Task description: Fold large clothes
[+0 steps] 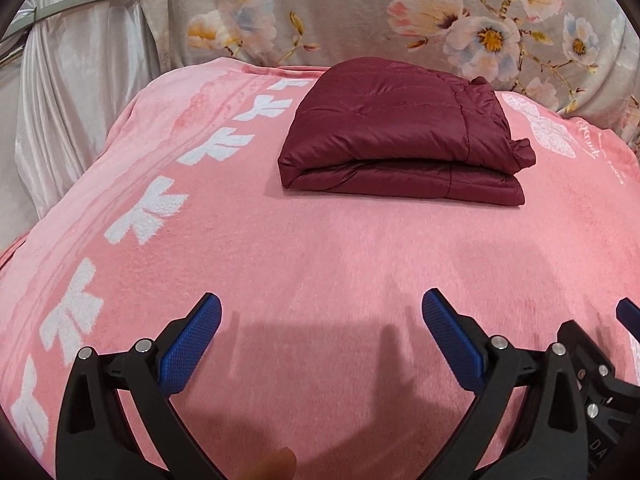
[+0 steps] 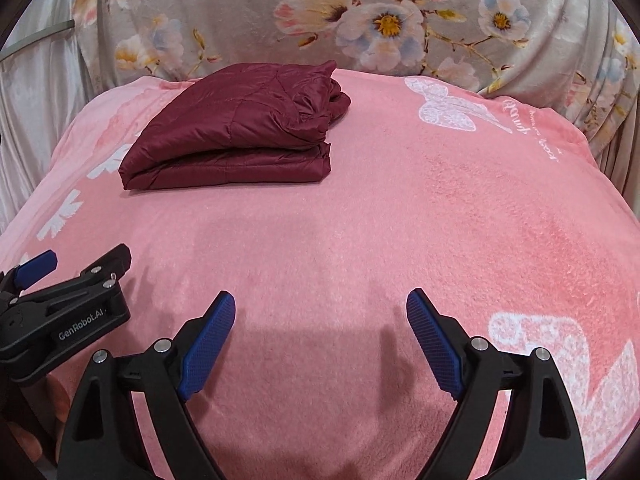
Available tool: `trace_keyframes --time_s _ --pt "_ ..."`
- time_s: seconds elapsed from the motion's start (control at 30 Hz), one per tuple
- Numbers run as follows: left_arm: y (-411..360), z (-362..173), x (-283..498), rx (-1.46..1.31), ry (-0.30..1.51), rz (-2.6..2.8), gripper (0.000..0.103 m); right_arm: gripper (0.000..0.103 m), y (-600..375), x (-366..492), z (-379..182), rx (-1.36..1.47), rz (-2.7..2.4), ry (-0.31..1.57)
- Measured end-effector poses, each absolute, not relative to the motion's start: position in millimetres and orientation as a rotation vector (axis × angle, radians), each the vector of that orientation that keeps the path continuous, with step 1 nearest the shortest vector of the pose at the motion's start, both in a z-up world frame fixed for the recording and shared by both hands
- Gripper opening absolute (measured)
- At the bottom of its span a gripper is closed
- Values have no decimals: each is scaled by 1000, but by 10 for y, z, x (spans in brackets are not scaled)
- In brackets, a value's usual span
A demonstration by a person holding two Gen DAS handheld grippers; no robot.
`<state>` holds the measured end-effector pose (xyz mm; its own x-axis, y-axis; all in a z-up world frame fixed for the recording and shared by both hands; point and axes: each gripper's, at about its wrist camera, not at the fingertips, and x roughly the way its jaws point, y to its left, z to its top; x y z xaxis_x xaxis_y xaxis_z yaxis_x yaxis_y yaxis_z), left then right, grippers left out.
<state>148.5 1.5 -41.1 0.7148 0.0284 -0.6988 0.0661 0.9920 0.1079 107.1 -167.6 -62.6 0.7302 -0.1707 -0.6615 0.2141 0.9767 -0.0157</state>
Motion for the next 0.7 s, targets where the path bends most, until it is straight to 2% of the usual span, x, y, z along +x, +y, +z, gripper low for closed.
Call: trace_keyframes --time_s 0.7 --pt "-78 -434 1417 197 764 -18 98 86 -1585 1078 -639 31 -200 725"
